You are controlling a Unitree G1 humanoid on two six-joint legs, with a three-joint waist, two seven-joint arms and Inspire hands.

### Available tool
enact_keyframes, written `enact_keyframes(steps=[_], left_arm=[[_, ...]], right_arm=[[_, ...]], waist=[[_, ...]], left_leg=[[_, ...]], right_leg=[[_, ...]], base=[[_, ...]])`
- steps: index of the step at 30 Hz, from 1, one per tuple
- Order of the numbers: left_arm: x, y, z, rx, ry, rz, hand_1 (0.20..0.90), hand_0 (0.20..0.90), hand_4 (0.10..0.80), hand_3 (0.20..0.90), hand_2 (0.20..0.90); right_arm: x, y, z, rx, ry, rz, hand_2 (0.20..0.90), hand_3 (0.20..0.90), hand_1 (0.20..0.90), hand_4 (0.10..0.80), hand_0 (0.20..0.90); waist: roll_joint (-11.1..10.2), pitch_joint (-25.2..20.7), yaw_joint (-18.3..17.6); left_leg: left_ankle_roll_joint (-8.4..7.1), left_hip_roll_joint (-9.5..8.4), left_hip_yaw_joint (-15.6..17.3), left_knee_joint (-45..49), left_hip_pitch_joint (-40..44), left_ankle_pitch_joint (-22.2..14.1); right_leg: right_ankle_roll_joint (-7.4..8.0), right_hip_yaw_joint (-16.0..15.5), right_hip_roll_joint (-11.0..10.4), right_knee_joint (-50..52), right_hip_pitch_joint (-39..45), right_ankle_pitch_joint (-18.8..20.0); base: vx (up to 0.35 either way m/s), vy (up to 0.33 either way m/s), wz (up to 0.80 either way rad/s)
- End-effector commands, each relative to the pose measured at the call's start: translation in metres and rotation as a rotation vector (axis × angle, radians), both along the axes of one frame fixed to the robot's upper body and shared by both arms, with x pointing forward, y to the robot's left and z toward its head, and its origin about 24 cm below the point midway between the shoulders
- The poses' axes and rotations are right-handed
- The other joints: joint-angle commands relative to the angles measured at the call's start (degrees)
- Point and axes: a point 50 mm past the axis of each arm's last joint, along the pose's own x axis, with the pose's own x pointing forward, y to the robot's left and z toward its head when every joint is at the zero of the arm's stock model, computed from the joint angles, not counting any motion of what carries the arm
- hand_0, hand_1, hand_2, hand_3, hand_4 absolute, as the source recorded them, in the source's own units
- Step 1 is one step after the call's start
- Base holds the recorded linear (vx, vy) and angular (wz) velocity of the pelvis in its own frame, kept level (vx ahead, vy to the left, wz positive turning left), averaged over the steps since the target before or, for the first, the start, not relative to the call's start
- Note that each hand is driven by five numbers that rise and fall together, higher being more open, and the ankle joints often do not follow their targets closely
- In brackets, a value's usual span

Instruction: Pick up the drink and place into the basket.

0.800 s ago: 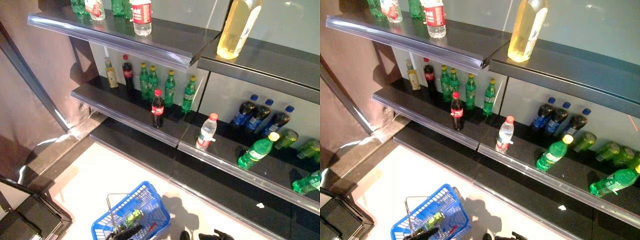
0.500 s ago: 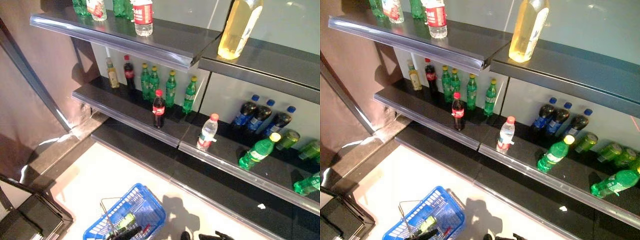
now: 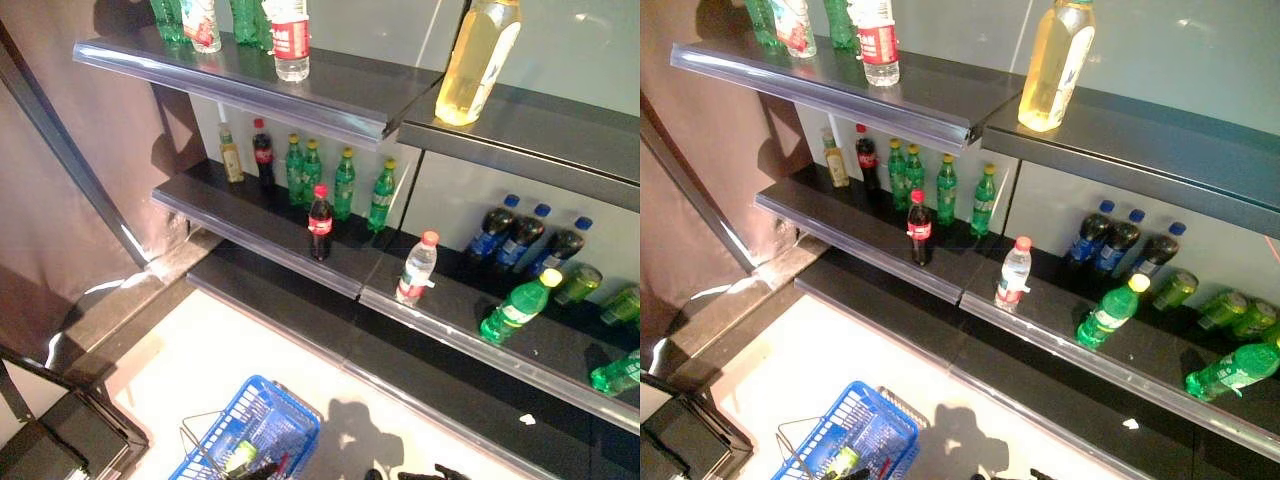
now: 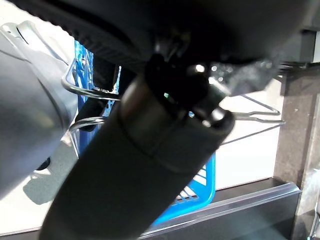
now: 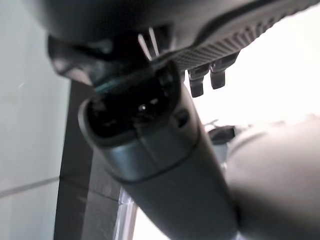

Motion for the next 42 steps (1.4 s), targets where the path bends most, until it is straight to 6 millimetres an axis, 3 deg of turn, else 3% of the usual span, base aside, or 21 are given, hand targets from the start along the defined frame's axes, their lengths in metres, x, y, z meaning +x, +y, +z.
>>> enact_keyframes(steps=[1, 7, 10, 13, 17, 19, 21, 22, 23, 32, 42], left_arm=[[0.036, -0.005, 0.006, -0.009, -0.130, -0.050, 0.300, 0.300, 0.100, 0.200, 0.300], [0.038, -0.004, 0.008, -0.001, -0.134, -0.068, 0.300, 0.300, 0.100, 0.200, 0.300], [0.035, -0.001, 0.008, 0.005, -0.137, -0.069, 0.300, 0.300, 0.100, 0.200, 0.300], [0.032, 0.001, 0.009, 0.007, -0.136, -0.063, 0.300, 0.300, 0.100, 0.200, 0.300], [0.025, 0.001, 0.008, 0.009, -0.133, -0.055, 0.300, 0.300, 0.100, 0.200, 0.300], [0.023, 0.000, 0.008, 0.009, -0.131, -0.051, 0.300, 0.300, 0.100, 0.200, 0.300], [0.019, -0.002, 0.007, 0.007, -0.126, -0.039, 0.300, 0.300, 0.100, 0.200, 0.300], [0.018, -0.003, 0.006, 0.006, -0.125, -0.037, 0.300, 0.300, 0.100, 0.200, 0.300], [0.014, -0.004, 0.006, 0.004, -0.121, -0.028, 0.300, 0.300, 0.100, 0.200, 0.300], [0.001, -0.013, 0.003, -0.008, -0.104, -0.012, 0.300, 0.300, 0.100, 0.200, 0.300], [-0.002, -0.020, 0.002, -0.014, -0.087, -0.026, 0.300, 0.300, 0.100, 0.200, 0.300]], right_arm=[[0.009, -0.003, 0.005, -0.178, -0.044, 0.316, 0.900, 0.900, 0.900, 0.800, 0.900], [0.056, 0.007, 0.026, -0.193, -0.277, 0.425, 0.900, 0.900, 0.900, 0.800, 0.900], [0.089, 0.021, 0.056, -0.181, -0.478, 0.511, 0.900, 0.900, 0.900, 0.800, 0.900], [0.102, 0.027, 0.076, -0.170, -0.594, 0.559, 0.900, 0.900, 0.900, 0.800, 0.900], [0.124, 0.038, 0.126, -0.147, -0.873, 0.665, 0.900, 0.900, 0.900, 0.800, 0.900], [0.128, 0.040, 0.139, -0.143, -0.942, 0.676, 0.900, 0.900, 0.900, 0.800, 0.900], [0.137, 0.044, 0.177, -0.131, -1.120, 0.673, 0.900, 0.900, 0.900, 0.800, 0.900], [0.138, 0.044, 0.181, -0.132, -1.145, 0.671, 0.900, 0.900, 0.900, 0.800, 0.900], [0.140, 0.044, 0.201, -0.140, -1.245, 0.649, 0.900, 0.900, 0.900, 0.800, 0.900], [0.142, 0.035, 0.264, -0.211, -1.611, 0.426, 0.900, 0.900, 0.900, 0.800, 0.900], [0.161, 0.027, 0.289, -0.338, -1.757, 0.123, 0.900, 0.900, 0.900, 0.800, 0.900]], waist=[[-0.6, 1.4, 0.6], [-1.2, 1.7, 1.1], [-1.5, 1.7, 0.8], [-1.6, 1.6, 0.5], [-1.8, 1.2, 0.0], [-1.8, 1.1, -0.1], [-1.7, 0.8, -0.5], [-1.7, 0.8, -0.5], [-1.5, 0.6, -0.8], [-0.7, 0.6, -1.2], [-0.3, 2.8, 0.8]], left_leg=[[-2.15, 2.91, -4.1, -0.9, -2.8, 3.7], [-2.06, 2.95, -4.6, -0.9, -2.9, 3.8], [-2.00, 3.01, -4.8, -0.9, -3.1, 3.9], [-1.98, 3.05, -4.8, -0.9, -3.1, 3.9], [-2.01, 3.13, -4.5, -0.9, -3.1, 3.8], [-2.02, 3.20, -4.5, -0.9, -3.1, 3.8], [-2.03, 3.32, -4.2, -0.9, -3.0, 3.7], [-2.03, 3.33, -4.2, -0.9, -3.0, 3.7], [-1.97, 3.37, -4.0, -0.9, -3.0, 3.6], [-1.86, 4.00, -3.4, -0.9, -2.6, 3.6], [-1.63, 3.59, -5.5, 5.7, -4.9, 2.4]], right_leg=[[4.58, -2.6, -6.4, 0.7, 2.3, 1.4], [4.68, -3.0, -6.5, 0.6, 2.5, 1.4], [4.85, -3.2, -6.6, 0.6, 2.4, 1.5], [4.93, -3.2, -6.5, 0.6, 2.4, 1.6], [5.08, -3.1, -6.5, 0.5, 2.4, 1.5], [5.11, -3.1, -6.5, 0.5, 2.4, 1.4], [5.19, -2.7, -6.6, 0.6, 2.3, 1.3], [5.20, -2.7, -6.6, 0.6, 2.2, 1.3], [5.26, -2.4, -6.6, 0.6, 2.1, 1.2], [5.24, -2.0, -6.8, 1.8, 1.7, 0.2], [2.67, -2.9, -6.3, 8.2, 0.1, -3.0]], base=[[-0.022, -0.025, 0.07], [-0.011, -0.023, 0.08], [-0.001, -0.011, 0.01], [0.000, 0.000, 0.00], [0.000, 0.000, 0.00], [0.000, 0.000, 0.00], [0.037, 0.011, 0.00], [0.040, 0.023, 0.00], [0.000, 0.000, 0.00], [0.024, 0.014, -0.01], [0.055, 0.010, -0.01]])
